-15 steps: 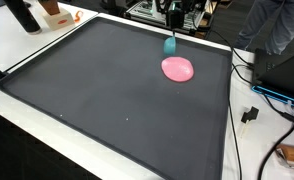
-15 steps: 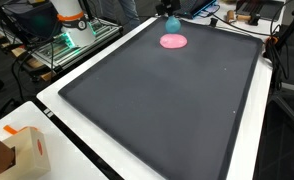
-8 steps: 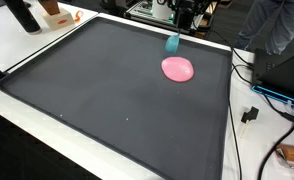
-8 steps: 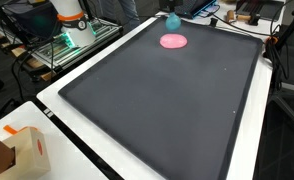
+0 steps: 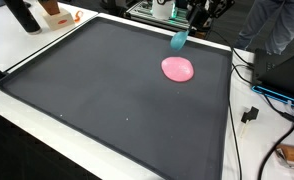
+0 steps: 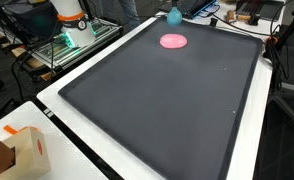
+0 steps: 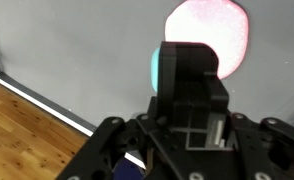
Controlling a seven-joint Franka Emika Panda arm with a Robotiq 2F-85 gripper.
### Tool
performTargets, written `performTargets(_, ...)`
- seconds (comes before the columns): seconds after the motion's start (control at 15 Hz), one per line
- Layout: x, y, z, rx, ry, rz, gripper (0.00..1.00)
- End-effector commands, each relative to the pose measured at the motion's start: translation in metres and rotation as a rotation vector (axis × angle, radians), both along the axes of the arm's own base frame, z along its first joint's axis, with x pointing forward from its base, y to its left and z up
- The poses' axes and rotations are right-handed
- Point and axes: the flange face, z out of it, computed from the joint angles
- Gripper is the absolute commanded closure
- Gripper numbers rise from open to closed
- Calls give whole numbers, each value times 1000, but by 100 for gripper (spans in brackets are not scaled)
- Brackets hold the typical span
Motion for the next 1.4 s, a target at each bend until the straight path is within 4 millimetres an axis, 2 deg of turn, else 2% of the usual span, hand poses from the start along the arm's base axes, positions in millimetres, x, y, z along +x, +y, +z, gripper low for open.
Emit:
performTargets(0.0, 5, 23, -21, -77, -21, -57, 74)
performTargets(0.67, 10, 75, -71, -237, -104, -137, 74)
performTargets(1.33, 17, 94, -108, -391, -191, -183, 74)
